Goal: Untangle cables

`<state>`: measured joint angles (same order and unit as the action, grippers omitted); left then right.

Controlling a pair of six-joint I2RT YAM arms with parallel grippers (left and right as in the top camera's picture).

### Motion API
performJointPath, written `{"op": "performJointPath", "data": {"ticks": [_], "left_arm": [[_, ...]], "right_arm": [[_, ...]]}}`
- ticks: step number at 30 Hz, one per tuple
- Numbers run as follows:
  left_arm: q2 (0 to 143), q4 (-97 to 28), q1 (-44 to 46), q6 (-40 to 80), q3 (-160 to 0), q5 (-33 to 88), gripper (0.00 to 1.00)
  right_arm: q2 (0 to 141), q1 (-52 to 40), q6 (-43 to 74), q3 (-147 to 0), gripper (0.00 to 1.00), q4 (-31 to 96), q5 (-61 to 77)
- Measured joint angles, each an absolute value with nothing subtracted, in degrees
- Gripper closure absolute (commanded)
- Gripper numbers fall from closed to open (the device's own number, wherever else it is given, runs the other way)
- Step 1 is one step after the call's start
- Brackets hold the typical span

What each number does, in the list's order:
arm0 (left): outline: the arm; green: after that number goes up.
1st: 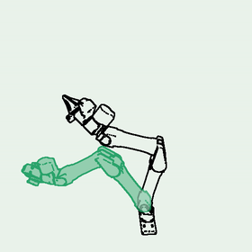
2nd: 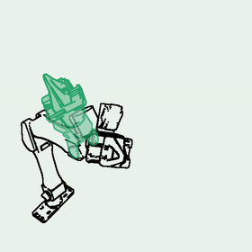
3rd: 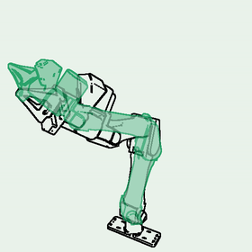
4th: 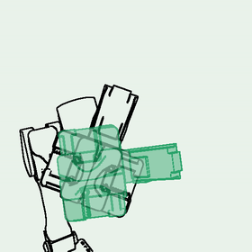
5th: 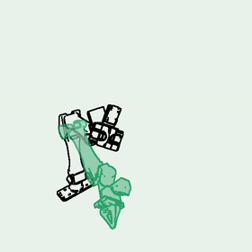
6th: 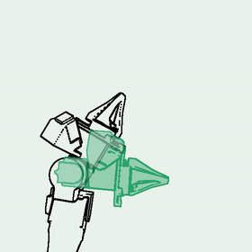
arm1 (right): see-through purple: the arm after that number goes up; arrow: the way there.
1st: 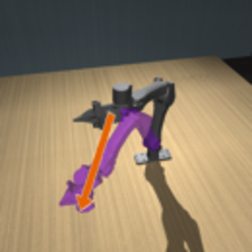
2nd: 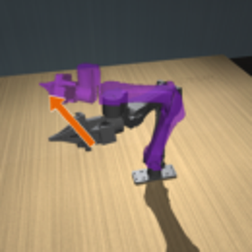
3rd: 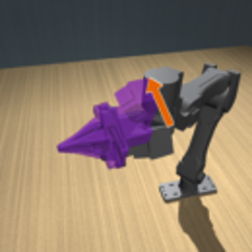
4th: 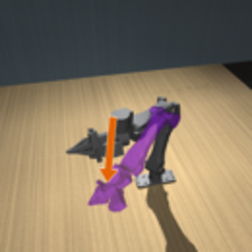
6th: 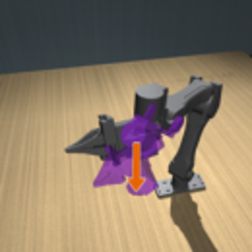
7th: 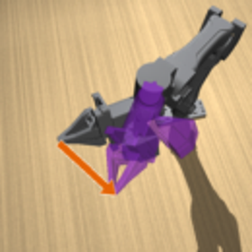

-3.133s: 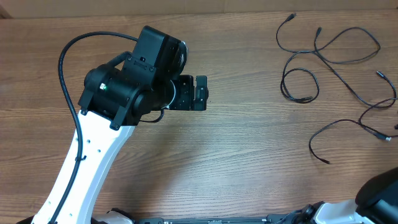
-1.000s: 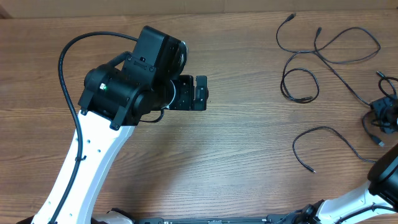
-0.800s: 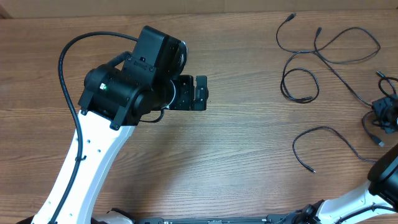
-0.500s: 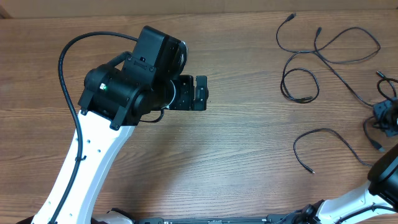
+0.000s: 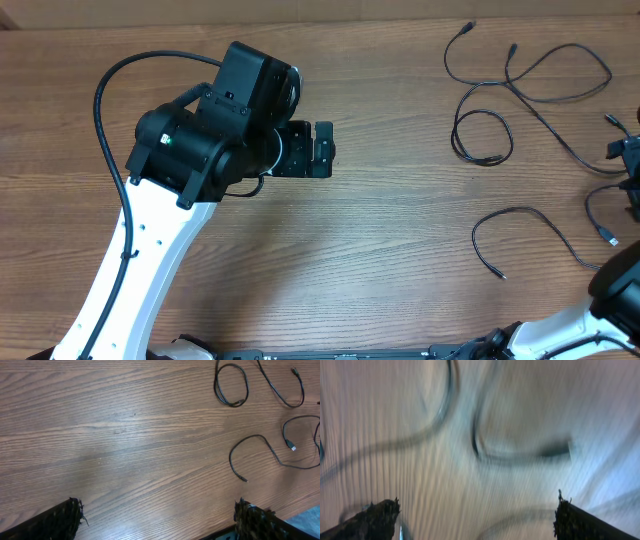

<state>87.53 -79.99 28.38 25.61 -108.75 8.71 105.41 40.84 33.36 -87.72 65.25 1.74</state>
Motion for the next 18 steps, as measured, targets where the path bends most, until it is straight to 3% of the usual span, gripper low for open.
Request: {"op": "performJointPath", "data": {"ticks": [8,18], "left_arm": [[87.5,-80.0,28.4,25.6,-108.7,8.7,0.0],[87.5,-80.0,28.4,25.6,-108.7,8.7,0.0]], "right_arm": [[101.8,38.0,34.7,-87.5,0.0,81.7,9.7],[101.6,24.2,35.2,-74.4,0.0,74.2,10.7]]}}
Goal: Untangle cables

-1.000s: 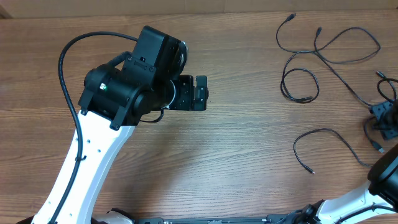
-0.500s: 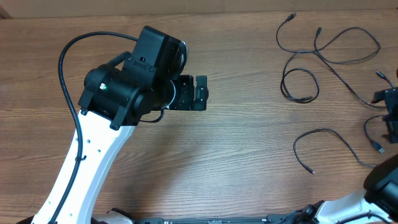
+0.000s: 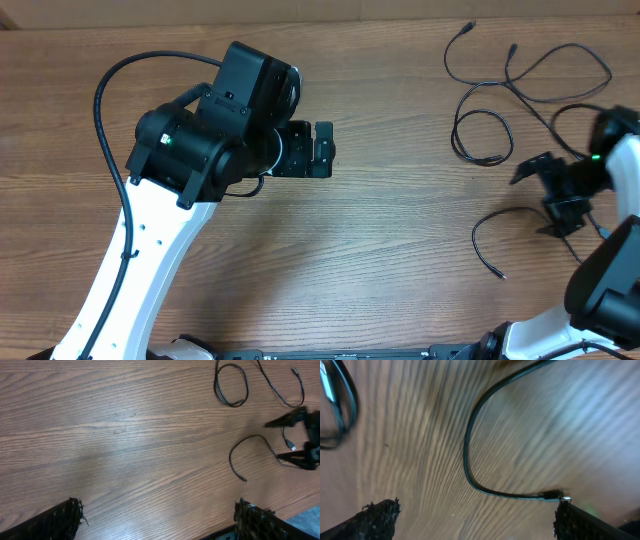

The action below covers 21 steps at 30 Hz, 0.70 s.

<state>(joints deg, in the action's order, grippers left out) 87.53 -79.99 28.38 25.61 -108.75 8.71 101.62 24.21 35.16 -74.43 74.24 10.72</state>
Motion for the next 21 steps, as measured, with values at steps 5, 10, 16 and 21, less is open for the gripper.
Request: {"op": "performJointPath", "data": {"ticks": [5,10,16,21], "left_arm": [[87.5,-80.0,28.4,25.6,-108.7,8.7,0.01],[87.5,-80.0,28.4,25.6,-108.7,8.7,0.0],[87.5,-80.0,28.4,25.6,-108.7,8.7,0.0],[87.5,-80.0,28.4,25.6,-108.7,8.7,0.0]], "right_arm": [[101.6,18.2,38.9,-68.2,0.0,68.8,10.6],[101.5,14.5,40.7,-62.9,0.09,61.9,10.5],[101.5,14.1,41.8,-58.2,0.31,56.9,10.5],[101.5,14.1,42.0,-56.9,0.72,53.6,10.4]]}}
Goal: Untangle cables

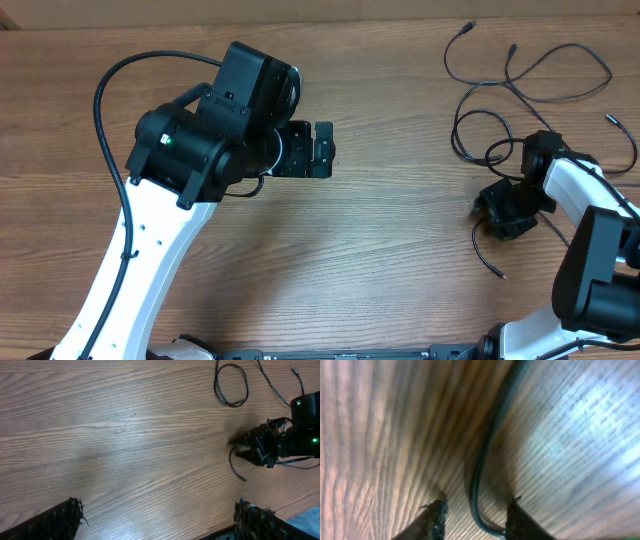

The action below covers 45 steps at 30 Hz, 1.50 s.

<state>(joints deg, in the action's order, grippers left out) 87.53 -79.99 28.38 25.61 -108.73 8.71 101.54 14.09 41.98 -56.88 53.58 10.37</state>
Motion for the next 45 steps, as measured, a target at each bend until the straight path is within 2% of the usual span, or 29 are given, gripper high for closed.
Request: {"op": "performJointPath", "data": {"ticks": [7,12,13,15,18,21,24,29,31,36,40,45], "left_arm": [[87.5,-80.0,28.4,25.6,-108.7,8.7,0.0],[87.5,-80.0,28.4,25.6,-108.7,8.7,0.0],[87.5,-80.0,28.4,25.6,-108.7,8.7,0.0],[87.5,-80.0,28.4,25.6,-108.7,8.7,0.0],[87.5,-80.0,28.4,25.6,-108.7,8.7,0.0],[87.5,-80.0,28.4,25.6,-108.7,8.7,0.0],[87.5,-80.0,28.4,25.6,-108.7,8.7,0.01],[87.5,-80.0,28.4,25.6,-108.7,8.7,0.0],[87.5,-80.0,28.4,25.6,-108.7,8.7,0.0],[87.5,-80.0,28.4,25.6,-108.7,8.7,0.0],[87.5,-80.0,28.4,25.6,-108.7,8.7,0.0],[87.5,-80.0,28.4,25.6,-108.7,8.7,0.0]], "right_arm": [[101.5,14.1,42.0,-56.8,0.72,50.1,10.3],[101.5,14.1,42.1,-56.8,0.76,48.1,10.5],[101.5,14.1,42.0,-56.8,0.76,47.8,10.5],[101.5,14.1,42.1,-56.8,0.64,47.5,10.6],[101.4,14.0,41.6,-56.8,0.61,46.7,11.1],[101.3,13.8,39.6,-56.8,0.69,45.6,11.1],[101.3,13.8,37.3,-56.8,0.82,43.4,11.0],[101.3,13.8,35.3,-56.8,0.84,40.5,10.7],[101.3,13.8,34.4,-56.8,0.8,39.6,10.6],[101.3,13.8,33.0,-56.8,0.63,41.6,11.5],[101.3,13.8,31.4,-57.7,0.57,47.0,13.8],[98.6,13.8,29.9,-63.8,0.56,56.7,15.0]]}}
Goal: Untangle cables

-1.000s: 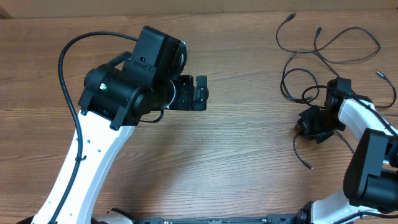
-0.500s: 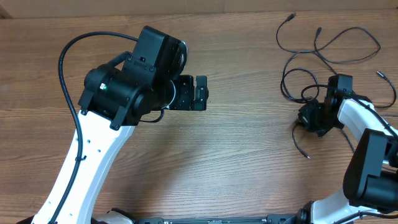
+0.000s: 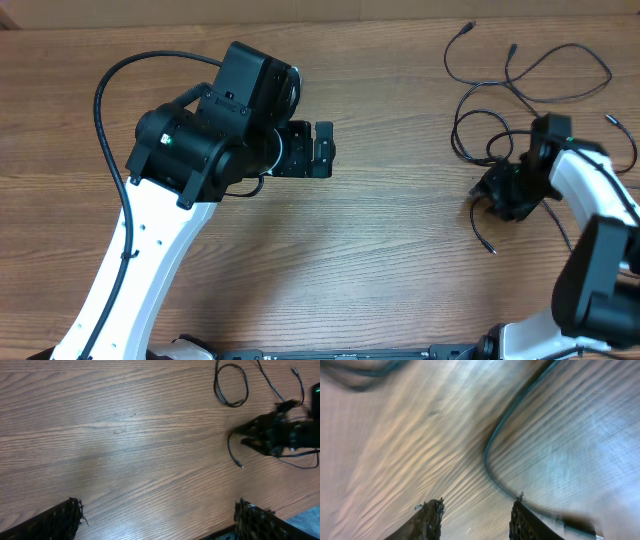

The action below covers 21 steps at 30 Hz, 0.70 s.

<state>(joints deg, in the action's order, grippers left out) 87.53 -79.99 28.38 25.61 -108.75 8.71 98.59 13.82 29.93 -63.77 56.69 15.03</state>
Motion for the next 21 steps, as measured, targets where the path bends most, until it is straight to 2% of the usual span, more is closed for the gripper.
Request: {"op": "performJointPath", "data": {"ticks": [9,17,18,19,21], "left_arm": [[87.5,-80.0,28.4,25.6,-108.7,8.7,0.0],[87.5,-80.0,28.4,25.6,-108.7,8.7,0.01],[87.5,-80.0,28.4,25.6,-108.7,8.7,0.0],[87.5,-80.0,28.4,25.6,-108.7,8.7,0.0],[87.5,-80.0,28.4,25.6,-108.7,8.7,0.0]], "right_arm": [[80.2,11.9,25.5,-69.1,0.54,67.2,15.7],[69.7,3.6,24.3,-69.0,0.53,69.3,16.0],[68.6,2.4,24.1,-69.0,0.51,68.4,15.9],[67.2,1.0,24.2,-69.0,0.41,67.2,15.8],[65.6,-1.0,23.9,-69.0,0.06,65.3,15.7]]}}
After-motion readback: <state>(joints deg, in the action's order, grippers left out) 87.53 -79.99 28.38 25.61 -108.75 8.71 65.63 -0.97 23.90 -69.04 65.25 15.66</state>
